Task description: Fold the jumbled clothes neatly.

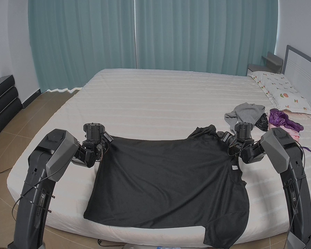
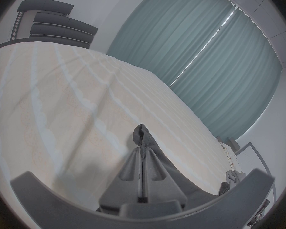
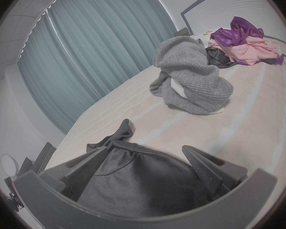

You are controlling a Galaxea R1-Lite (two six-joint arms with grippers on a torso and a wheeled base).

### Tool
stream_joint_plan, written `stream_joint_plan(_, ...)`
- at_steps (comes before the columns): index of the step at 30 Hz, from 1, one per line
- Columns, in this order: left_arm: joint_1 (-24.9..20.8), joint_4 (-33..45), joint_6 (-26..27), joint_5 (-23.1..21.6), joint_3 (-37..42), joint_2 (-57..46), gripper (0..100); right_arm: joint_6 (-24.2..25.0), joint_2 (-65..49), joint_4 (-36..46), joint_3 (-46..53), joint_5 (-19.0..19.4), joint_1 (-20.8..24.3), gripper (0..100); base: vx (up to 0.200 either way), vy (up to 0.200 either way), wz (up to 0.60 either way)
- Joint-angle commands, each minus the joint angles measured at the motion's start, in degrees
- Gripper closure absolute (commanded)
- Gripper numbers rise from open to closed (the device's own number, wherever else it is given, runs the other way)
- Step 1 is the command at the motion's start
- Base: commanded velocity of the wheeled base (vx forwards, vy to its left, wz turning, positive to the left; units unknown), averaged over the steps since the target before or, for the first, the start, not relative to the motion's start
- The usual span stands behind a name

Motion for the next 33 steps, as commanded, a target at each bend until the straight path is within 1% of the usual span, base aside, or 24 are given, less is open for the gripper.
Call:
stream_joint_plan(1,0.0,-0.1,0.0,0.0,0.2,0.2,100,-0.6,1.3,-0.6,-0.9,0.0,0.5,0,0.000,0.000,0.00)
stream_joint_plan(6,0.4,-0.1,0.0,0.3,0.2,0.1,100,-1.7,2.2,-0.8,-3.2,0.0,0.9,0,0.000,0.000,0.00)
stream_joint_plan(10,0.9,-1.5,-0.1,2.3,0.2,0.0,100,-1.7,2.4,-0.3,-4.5,-0.1,0.5,0,0.000,0.000,0.00)
stream_joint_plan(17,1.3,-2.9,-0.1,2.5,0.4,-0.1,100,-3.2,4.6,-0.9,-4.6,-0.1,0.3,0,0.000,0.000,0.00)
stream_joint_plan(26,1.7,-3.0,-0.1,2.5,0.1,0.0,100,-3.4,5.2,-0.8,-4.6,-0.1,0.6,0,0.000,0.000,0.00)
stream_joint_plan(27,1.7,-3.0,-0.1,2.5,0.1,0.0,100,-3.5,5.4,-0.9,-4.6,-0.1,0.6,100,0.000,0.000,0.00)
stream_joint_plan(33,1.7,-3.7,-0.1,2.5,0.2,0.2,100,-3.4,5.2,-1.0,-4.6,-0.1,0.5,100,0.000,0.000,0.00)
